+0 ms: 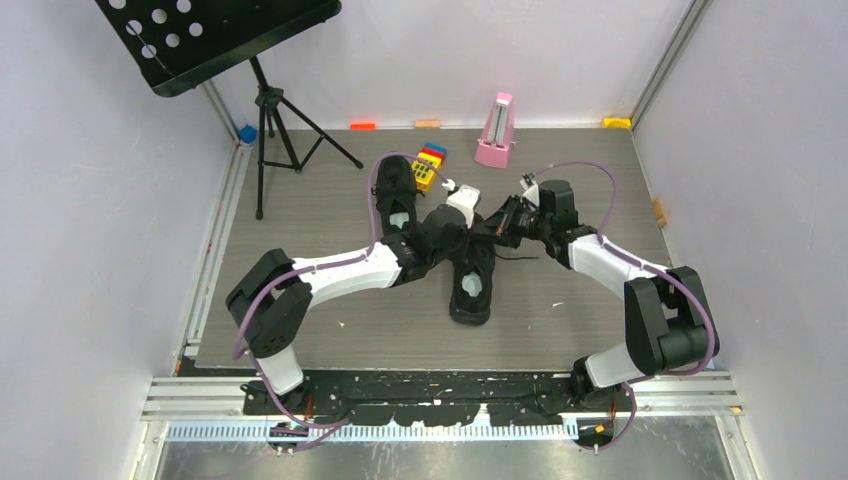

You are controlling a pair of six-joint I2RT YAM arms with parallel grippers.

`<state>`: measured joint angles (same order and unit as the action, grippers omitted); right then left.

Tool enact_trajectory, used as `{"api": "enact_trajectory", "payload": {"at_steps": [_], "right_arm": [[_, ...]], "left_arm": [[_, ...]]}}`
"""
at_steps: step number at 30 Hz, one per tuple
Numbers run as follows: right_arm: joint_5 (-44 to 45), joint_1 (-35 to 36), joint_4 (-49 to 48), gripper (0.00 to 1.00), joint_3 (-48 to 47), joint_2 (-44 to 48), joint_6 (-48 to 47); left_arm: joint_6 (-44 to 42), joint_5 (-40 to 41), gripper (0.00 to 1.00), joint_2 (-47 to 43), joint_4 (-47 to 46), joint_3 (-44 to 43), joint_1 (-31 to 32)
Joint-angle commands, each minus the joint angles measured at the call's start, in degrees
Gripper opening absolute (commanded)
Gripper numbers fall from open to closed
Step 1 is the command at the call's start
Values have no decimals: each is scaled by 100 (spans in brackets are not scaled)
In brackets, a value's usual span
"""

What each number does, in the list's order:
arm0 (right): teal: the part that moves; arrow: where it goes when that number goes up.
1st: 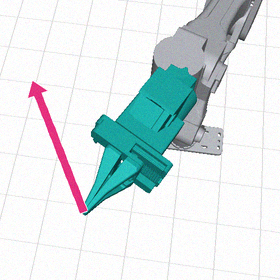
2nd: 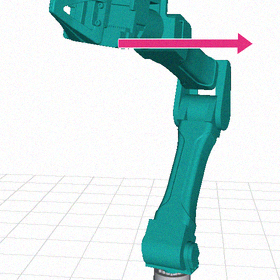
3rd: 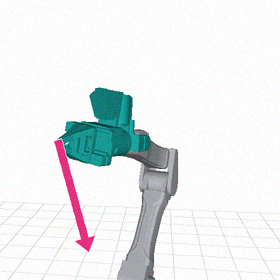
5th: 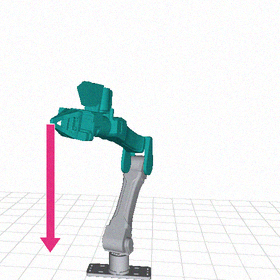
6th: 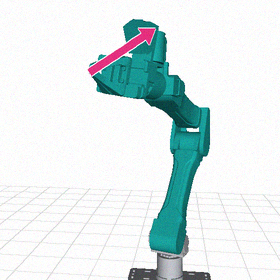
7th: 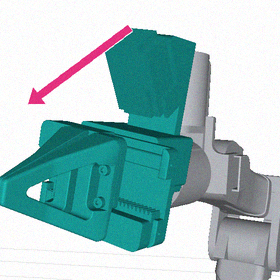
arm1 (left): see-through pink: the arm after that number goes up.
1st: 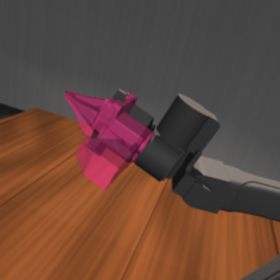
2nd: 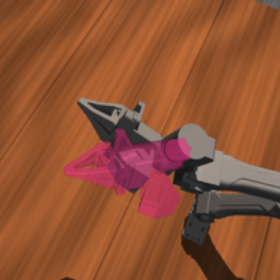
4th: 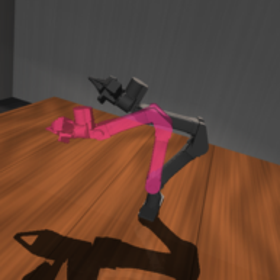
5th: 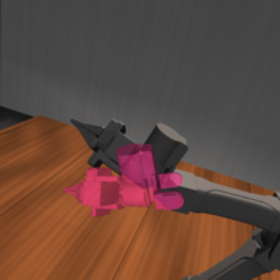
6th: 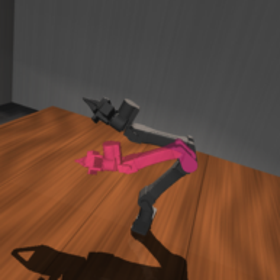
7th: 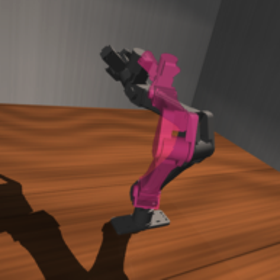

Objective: Tie the shoes

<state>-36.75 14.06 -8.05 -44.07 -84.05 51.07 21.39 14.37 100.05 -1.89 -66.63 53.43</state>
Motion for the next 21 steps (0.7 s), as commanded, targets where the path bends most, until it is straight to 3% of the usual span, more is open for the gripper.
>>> {"api": "enact_trajectory", "payload": {"at_steps": [1,11,21], "right_arm": [[-81,26,461,0,-305,98,-428],[-99,-17,446,0,-386,78,-245],[-442,-28,570,0,-515,200,100]], "left_arm": [[-169,-390,0,-502,-7,208,-159],[212,-1060,0,-335,-723,314,-333],[328,-813,0,-1030,-1004,1064,-333]]}}
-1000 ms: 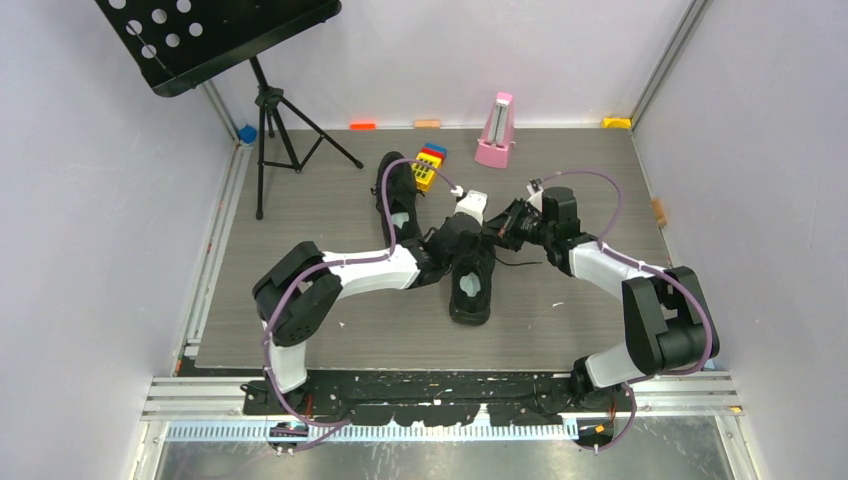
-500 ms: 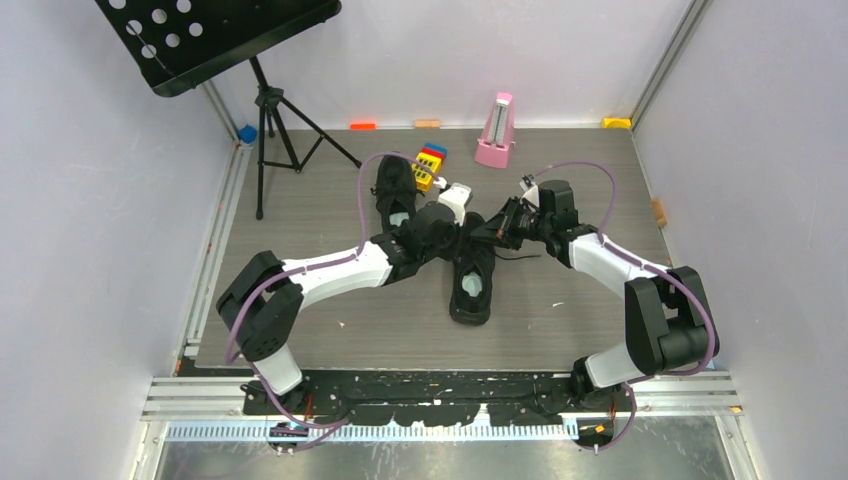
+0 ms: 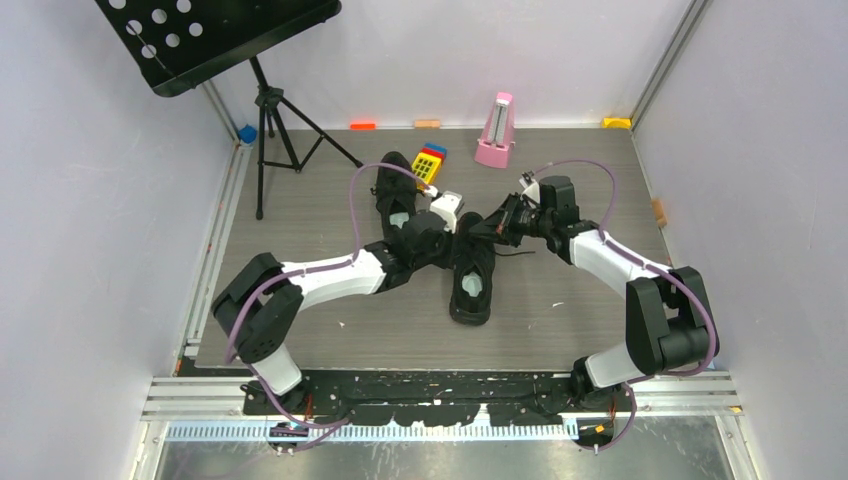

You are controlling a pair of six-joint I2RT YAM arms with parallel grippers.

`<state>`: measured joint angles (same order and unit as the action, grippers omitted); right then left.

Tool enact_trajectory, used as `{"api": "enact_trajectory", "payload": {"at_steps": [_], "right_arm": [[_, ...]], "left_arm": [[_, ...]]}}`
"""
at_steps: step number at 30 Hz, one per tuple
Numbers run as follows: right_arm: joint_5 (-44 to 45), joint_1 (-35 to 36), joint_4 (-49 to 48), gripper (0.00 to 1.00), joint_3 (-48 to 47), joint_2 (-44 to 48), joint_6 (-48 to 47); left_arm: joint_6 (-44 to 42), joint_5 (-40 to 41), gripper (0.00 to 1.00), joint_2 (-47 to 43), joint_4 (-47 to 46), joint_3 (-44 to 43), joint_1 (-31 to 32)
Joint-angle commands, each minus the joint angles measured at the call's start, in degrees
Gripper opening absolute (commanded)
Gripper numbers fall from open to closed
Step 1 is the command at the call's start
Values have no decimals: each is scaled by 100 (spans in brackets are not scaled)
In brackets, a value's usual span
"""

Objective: Tie the shoes

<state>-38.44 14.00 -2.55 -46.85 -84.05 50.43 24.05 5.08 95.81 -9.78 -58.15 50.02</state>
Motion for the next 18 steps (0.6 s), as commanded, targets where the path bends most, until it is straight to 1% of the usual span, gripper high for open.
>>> {"api": "enact_trajectory", "payload": {"at_steps": [1,6,8,10,14,18], "right_arm": [[-277,-16,58,0,-232,260,168],[-243,53,461,0,-155,516,213],[-186,112,483,0,-22,651,341],[-85,168,441,0,152,848,574],[134,329,450,0,441,1247,902],[319,480,470,0,609,1405,1252]], "left_arm": [[48,124,0,-716,-149,288,8],[199,-154,0,-1236,-141,832,8],[323,-336,0,-1376,-385,1075,35],[362,-338,0,-1459,-617,1270,118],[311,-377,2,-1464,-1122,1526,239],[247,-422,2,-1293,-1653,1641,294]]}}
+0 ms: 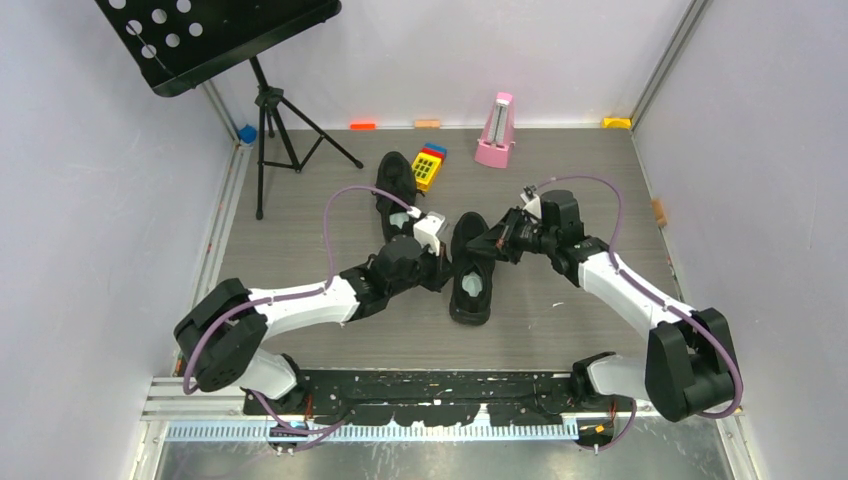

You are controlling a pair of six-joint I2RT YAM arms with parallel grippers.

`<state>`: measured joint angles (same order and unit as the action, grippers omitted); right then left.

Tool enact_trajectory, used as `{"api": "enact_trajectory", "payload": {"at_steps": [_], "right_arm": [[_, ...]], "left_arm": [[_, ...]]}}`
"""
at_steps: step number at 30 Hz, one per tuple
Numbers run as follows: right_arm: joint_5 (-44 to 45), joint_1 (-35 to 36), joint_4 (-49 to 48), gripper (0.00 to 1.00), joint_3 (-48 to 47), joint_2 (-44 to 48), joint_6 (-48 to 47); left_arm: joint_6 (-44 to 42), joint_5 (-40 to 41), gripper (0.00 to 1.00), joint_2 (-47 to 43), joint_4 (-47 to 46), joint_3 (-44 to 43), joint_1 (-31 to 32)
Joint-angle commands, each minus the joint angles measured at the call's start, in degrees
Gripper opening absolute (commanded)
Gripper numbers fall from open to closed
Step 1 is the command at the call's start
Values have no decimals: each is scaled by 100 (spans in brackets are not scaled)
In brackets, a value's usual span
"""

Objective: Tie the shoes

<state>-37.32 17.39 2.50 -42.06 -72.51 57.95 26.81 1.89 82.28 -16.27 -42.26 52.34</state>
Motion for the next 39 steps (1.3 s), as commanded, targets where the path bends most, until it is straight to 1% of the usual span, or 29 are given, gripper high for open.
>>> {"api": "enact_trajectory", "payload": {"at_steps": [1,5,8,12,17,23,27,32,36,39], "right_arm": [[253,168,-45,0,180,275,611],[436,264,-122,0,381,328,986],[659,259,-30,0,335,354,988],[794,235,42,0,98,163,902],[759,180,-113,0,-83,-138,1019],[731,135,-216,0,-148,-244,1221],[675,82,-215,0,-165,-238,1295],[620,7,-216,0,-202,-272,1336],[555,-28,-444,0,-170,-307,1391],[543,-55,-452,0,-158,-308,1394]], "left_arm": [[-46,-97,2,96,-1133,92,77],[-124,-62,4,289,-1679,200,117],[-200,-6,4,494,-2053,201,145],[-243,127,6,768,-2463,192,145],[-302,343,8,944,-2715,163,145],[-491,474,14,1077,-3081,213,145],[-609,496,16,1195,-3388,221,145],[-633,473,11,1348,-3333,20,145],[-639,478,7,1432,-3251,-106,145],[-635,448,6,1464,-3261,-150,145]]}}
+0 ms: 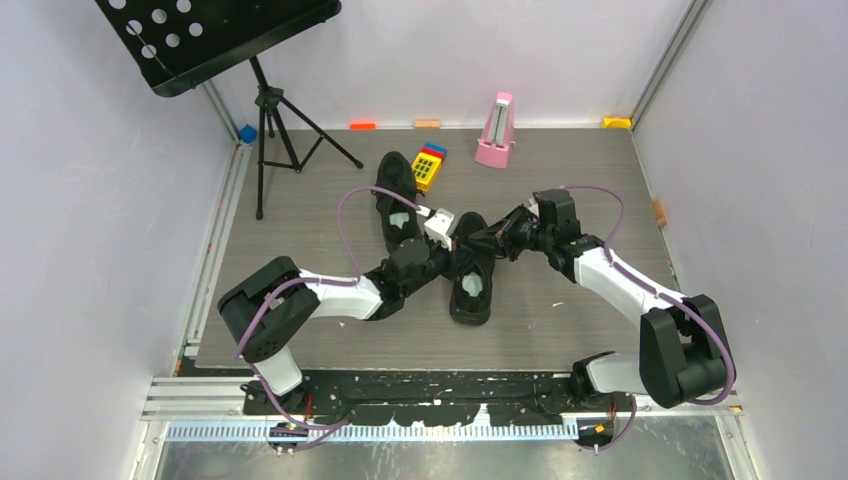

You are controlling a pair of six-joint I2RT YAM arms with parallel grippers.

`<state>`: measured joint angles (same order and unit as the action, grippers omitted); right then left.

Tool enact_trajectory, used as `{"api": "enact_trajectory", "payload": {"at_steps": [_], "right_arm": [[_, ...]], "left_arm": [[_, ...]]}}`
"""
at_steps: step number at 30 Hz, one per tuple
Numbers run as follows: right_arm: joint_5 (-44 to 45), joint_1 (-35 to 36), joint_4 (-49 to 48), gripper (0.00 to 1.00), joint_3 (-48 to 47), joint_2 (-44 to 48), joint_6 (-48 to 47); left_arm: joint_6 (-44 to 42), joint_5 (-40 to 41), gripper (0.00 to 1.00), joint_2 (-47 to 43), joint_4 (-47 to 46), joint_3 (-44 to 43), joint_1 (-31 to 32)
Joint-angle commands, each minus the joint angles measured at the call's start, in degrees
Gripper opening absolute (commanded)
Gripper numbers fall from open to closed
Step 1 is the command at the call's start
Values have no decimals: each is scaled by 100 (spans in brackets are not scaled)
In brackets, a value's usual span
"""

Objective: Tie the shoes

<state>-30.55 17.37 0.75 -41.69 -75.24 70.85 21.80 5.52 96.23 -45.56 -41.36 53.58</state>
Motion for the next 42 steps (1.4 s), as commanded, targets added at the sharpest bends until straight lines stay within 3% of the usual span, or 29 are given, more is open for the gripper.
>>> {"api": "enact_trajectory", "payload": {"at_steps": [1,16,33,42], "right_arm": [[-136,-62,-282,0,-196,-49,105],[-207,-94,-483,0,-64,-46,280],[-198,-93,-765,0,131,-110,502],[-131,-93,-875,0,310,73,748]], "left_arm": [[-118,69,6,64,-349,-248,21],[162,-91,7,410,-548,-467,-76],[646,27,26,813,-929,-512,-243],[685,373,34,1104,-1658,-380,-243]]}}
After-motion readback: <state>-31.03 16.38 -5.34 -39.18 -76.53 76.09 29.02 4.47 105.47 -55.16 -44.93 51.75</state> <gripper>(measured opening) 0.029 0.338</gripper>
